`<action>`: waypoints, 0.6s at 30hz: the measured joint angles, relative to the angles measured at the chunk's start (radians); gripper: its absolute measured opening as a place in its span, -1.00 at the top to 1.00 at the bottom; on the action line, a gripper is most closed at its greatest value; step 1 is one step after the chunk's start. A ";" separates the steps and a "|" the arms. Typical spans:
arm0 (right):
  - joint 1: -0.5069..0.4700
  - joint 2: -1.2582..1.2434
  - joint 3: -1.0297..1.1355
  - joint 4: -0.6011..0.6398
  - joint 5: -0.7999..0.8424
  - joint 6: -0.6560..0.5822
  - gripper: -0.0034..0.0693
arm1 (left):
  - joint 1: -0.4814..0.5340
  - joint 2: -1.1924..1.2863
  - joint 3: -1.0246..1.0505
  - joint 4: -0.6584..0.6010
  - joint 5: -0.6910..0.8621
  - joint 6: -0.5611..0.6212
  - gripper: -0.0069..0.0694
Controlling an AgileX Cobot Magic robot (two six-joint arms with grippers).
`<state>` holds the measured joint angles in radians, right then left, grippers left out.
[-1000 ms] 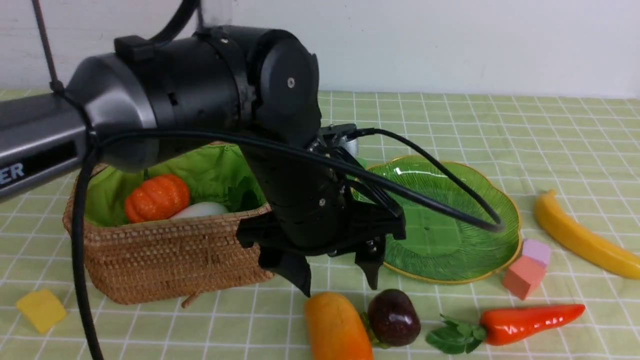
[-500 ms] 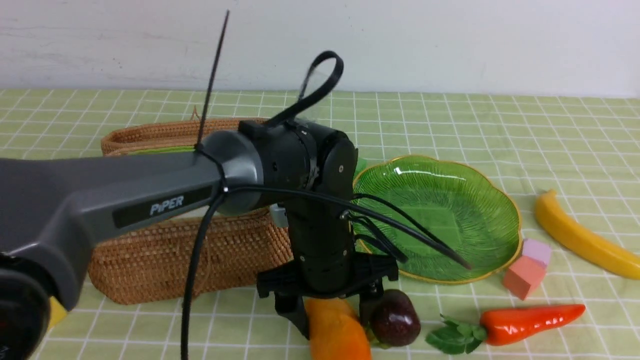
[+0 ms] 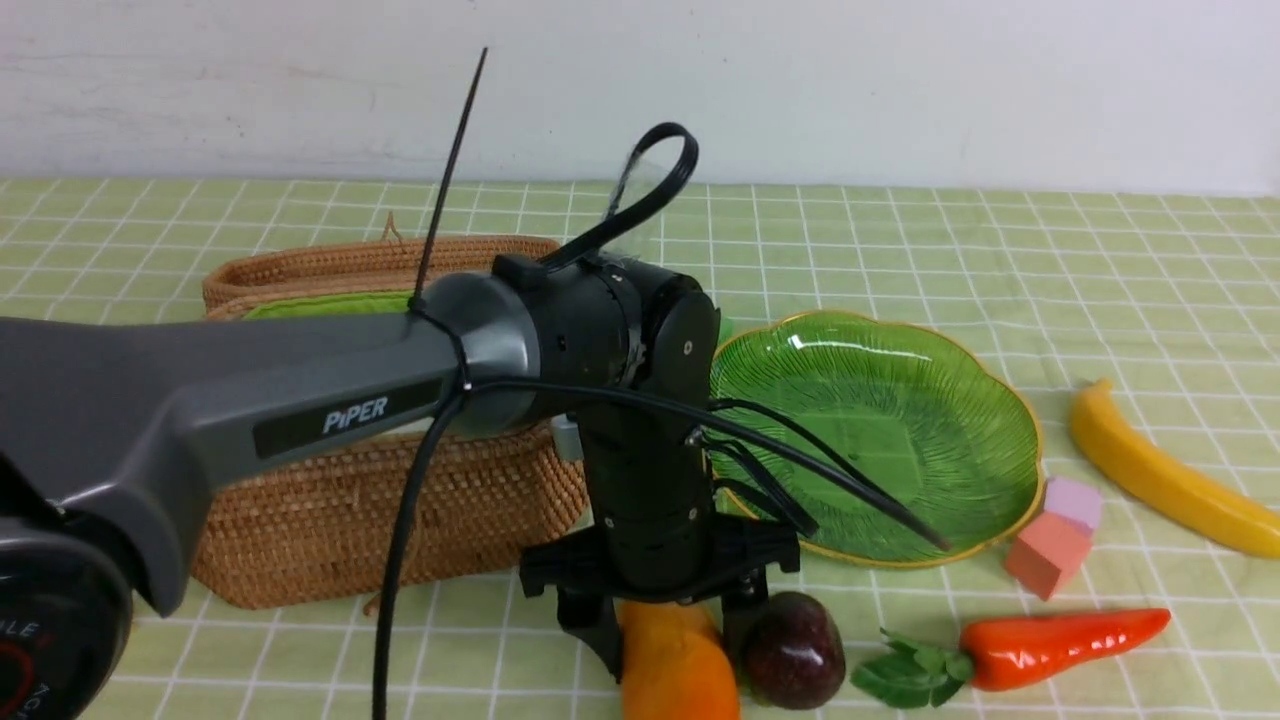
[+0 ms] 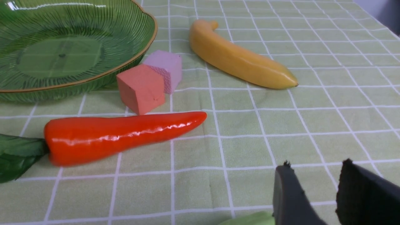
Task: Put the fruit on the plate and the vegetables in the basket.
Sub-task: Grab the mango with your left arm and place it on the right plate
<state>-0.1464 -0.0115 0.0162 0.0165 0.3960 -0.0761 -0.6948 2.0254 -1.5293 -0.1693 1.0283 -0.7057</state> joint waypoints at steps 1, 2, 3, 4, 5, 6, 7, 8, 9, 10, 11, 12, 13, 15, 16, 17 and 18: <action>0.000 0.000 0.000 0.000 0.000 0.000 0.24 | 0.001 -0.002 0.000 0.000 0.001 0.008 -0.63; 0.000 0.000 0.000 0.000 0.000 0.000 0.24 | 0.001 -0.006 0.000 0.000 0.003 0.017 -0.63; 0.000 0.000 0.000 0.000 0.000 0.000 0.24 | 0.001 -0.009 0.000 0.001 0.009 0.021 -0.63; 0.000 0.000 0.000 0.000 0.000 0.000 0.24 | 0.001 -0.012 0.000 0.001 0.012 0.023 -0.63; 0.000 0.000 0.000 0.000 0.000 0.000 0.24 | 0.001 -0.018 0.000 0.001 0.018 0.034 -0.63; 0.000 0.000 0.000 0.000 0.000 0.000 0.24 | 0.001 -0.023 0.000 0.002 0.022 0.039 -0.63; 0.000 0.000 0.000 0.000 0.000 0.000 0.24 | 0.001 -0.039 -0.002 0.006 0.040 0.069 -0.63; 0.000 0.000 0.000 0.000 0.000 0.000 0.24 | 0.001 -0.049 -0.007 0.008 0.055 0.093 -0.63; 0.000 0.000 0.000 0.000 0.000 0.000 0.24 | 0.001 -0.058 -0.015 0.009 0.070 0.110 -0.63; 0.000 0.000 0.000 0.000 0.000 0.000 0.24 | 0.001 -0.071 -0.031 0.011 0.097 0.150 -0.63; 0.000 0.000 0.000 0.000 0.000 0.000 0.24 | 0.001 -0.081 -0.048 0.015 0.120 0.175 -0.63; 0.000 0.000 0.000 0.000 0.000 0.000 0.24 | 0.001 -0.089 -0.069 0.020 0.143 0.194 -0.63; 0.000 0.000 0.000 0.000 0.000 0.000 0.24 | 0.001 -0.093 -0.084 0.023 0.156 0.205 -0.63; 0.000 0.000 0.000 0.000 0.000 0.000 0.24 | 0.001 -0.105 -0.150 0.037 0.186 0.239 -0.63; 0.000 0.000 0.000 0.000 0.000 0.000 0.24 | 0.001 -0.108 -0.181 0.045 0.190 0.249 -0.63; 0.000 0.000 0.000 0.000 0.000 0.000 0.24 | 0.001 -0.108 -0.206 0.051 0.187 0.259 -0.63; 0.000 0.000 0.000 0.000 0.000 0.000 0.24 | 0.001 -0.108 -0.224 0.055 0.181 0.266 -0.63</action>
<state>-0.1464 -0.0115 0.0162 0.0165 0.3960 -0.0761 -0.6939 1.9179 -1.7536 -0.1142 1.2090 -0.4392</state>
